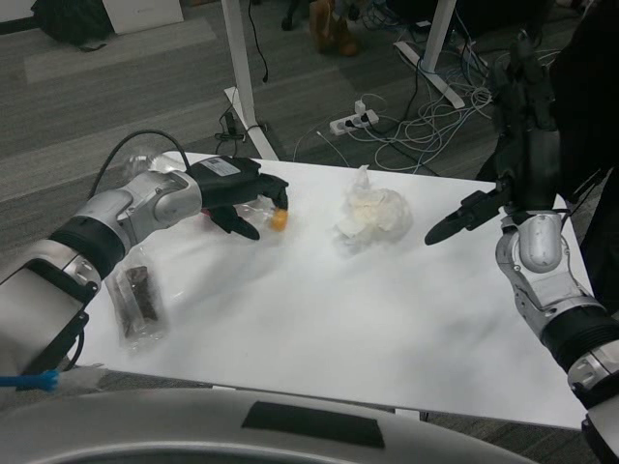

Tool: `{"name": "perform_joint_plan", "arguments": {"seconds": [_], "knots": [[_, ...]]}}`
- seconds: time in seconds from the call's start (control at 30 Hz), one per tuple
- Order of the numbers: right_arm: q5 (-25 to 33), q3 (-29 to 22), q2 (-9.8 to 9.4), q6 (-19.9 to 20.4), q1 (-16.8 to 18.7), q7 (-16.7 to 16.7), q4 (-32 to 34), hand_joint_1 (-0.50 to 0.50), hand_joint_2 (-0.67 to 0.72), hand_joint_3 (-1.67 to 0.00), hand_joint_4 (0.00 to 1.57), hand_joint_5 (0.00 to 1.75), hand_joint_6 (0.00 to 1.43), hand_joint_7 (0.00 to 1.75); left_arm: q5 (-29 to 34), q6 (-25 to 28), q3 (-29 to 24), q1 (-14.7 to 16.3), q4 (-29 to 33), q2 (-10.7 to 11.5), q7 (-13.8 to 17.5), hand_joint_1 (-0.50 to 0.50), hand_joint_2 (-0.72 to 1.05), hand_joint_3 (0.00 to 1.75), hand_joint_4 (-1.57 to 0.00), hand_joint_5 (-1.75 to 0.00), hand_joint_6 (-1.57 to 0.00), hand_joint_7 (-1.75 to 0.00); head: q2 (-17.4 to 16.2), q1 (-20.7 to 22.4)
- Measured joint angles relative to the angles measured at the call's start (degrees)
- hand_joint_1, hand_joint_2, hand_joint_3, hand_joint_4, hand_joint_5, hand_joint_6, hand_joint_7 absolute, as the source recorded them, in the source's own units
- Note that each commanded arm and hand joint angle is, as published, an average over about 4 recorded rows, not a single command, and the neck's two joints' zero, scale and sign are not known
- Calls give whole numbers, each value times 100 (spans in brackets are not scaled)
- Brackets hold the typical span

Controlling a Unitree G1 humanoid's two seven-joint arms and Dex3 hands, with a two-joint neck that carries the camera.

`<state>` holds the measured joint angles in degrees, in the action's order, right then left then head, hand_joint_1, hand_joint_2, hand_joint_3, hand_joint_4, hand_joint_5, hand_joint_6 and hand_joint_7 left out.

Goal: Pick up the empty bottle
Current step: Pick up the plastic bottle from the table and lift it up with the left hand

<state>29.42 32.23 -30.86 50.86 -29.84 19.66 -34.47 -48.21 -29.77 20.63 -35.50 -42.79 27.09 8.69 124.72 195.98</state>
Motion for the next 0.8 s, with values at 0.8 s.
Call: {"name": "perform_joint_plan", "arguments": {"seconds": [0.8], "knots": [[95,-1,3,59,5,-1,1,-45,53,0,0,0,0,0,378,127,-1708,502,610,-718,-103,-50,87,50,-153,-175,-126,-154,226,-58]]}}
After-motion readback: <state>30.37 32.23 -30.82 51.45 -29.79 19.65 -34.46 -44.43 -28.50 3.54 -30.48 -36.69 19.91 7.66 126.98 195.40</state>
